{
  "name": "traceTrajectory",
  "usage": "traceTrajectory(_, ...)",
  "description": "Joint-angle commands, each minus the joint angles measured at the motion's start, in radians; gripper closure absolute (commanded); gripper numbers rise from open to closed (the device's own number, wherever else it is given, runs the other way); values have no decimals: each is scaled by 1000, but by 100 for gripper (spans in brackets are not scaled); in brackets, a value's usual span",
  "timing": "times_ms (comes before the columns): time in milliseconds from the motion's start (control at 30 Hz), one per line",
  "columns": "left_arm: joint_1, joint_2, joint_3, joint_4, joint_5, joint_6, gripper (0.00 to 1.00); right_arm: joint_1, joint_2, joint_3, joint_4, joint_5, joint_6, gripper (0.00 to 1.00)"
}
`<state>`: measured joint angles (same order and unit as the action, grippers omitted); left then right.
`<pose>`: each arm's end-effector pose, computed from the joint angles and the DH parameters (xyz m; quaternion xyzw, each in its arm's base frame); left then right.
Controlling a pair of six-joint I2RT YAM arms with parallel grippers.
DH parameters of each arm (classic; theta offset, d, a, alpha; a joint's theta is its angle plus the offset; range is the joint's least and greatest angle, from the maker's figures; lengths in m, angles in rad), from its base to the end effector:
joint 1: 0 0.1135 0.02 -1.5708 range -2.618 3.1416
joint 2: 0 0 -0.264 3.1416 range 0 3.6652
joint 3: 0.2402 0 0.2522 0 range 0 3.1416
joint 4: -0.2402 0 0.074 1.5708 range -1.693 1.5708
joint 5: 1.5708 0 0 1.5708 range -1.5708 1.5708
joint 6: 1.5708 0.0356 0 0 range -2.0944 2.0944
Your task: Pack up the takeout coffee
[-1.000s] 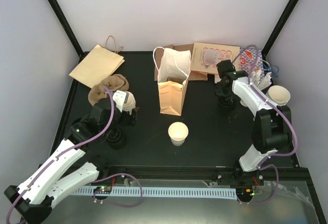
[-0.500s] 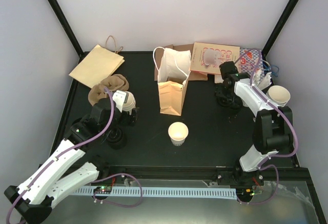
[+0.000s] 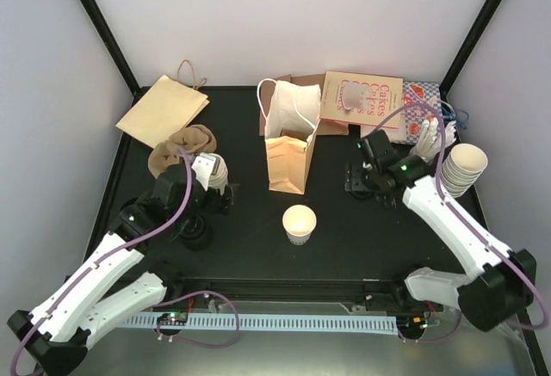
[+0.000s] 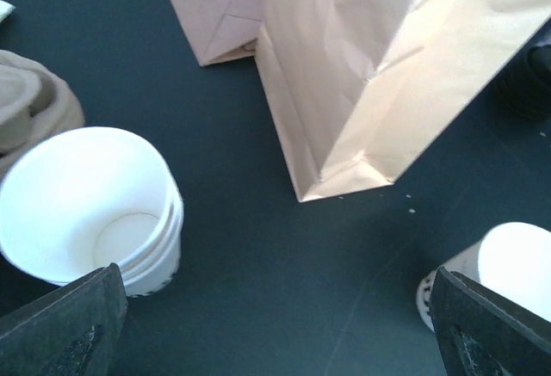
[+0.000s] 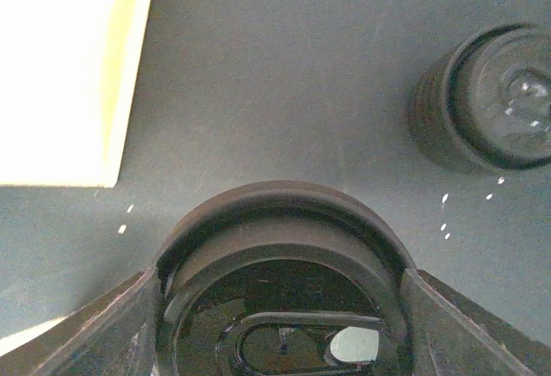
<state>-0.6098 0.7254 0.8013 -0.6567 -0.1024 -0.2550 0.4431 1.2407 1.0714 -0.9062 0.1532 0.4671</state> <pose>0.1280 -0.0850 0.3070 0.1312 0.8693 -0.1579 0.4496 0.2172 0.0971 0.2851 0.0304 0.9664 0.0408 0.2521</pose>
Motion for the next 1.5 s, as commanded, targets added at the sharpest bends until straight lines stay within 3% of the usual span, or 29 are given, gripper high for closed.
traceTrajectory(0,5,16,-4,42,151,-74,1,91,-108,-53,-68,-37,54,24)
traceTrajectory(400,4,110,-157,235,483,-294,6,410,-301,-194,3,-100,124,26)
traceTrajectory(800,-27,140,-291,450,585,-422,10,622,-144,-123,96,-17,27,26)
traceTrajectory(1067,-41,216,-319,526,603,-466,42,649,-50,-76,125,-13,1,26)
traceTrajectory(1267,-45,259,-324,565,615,-474,52,649,5,-37,110,21,-7,26)
traceTrajectory(1467,-53,295,-322,604,622,-480,56,649,56,7,101,37,-43,26)
